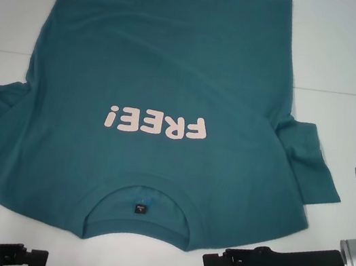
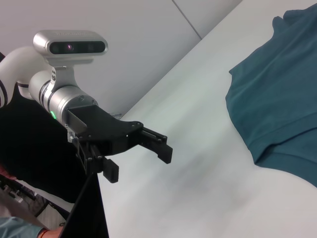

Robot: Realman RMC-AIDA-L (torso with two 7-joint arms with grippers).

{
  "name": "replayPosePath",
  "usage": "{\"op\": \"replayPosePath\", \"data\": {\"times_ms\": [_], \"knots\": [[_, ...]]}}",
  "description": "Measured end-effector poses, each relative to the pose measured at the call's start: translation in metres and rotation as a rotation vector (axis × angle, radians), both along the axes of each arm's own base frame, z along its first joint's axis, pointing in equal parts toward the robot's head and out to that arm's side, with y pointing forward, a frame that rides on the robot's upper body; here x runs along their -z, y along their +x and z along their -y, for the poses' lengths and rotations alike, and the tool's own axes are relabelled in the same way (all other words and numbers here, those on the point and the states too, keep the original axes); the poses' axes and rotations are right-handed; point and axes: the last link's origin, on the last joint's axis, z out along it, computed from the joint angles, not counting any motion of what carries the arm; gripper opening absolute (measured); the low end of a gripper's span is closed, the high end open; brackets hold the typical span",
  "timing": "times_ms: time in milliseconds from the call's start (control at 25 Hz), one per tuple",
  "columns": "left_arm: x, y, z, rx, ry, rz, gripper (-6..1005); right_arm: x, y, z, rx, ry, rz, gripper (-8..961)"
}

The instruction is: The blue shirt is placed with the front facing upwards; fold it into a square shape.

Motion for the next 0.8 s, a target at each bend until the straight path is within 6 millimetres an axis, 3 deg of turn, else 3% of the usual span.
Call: {"op": "replayPosePath", "data": {"times_ms": [640,800], "knots": [[-0.0016,0.0015,-0.0006,-0.021,-0.021,0.011,933,-0.0003,0.0004,0.0001,0.01,0.001,-0.003,931],[-0.0085,0.0034,-0.0069,-0.131,-0.034,0.051,934,-0.0002,0.001,0.0005,0.028,0.0,-0.007,931]]}}
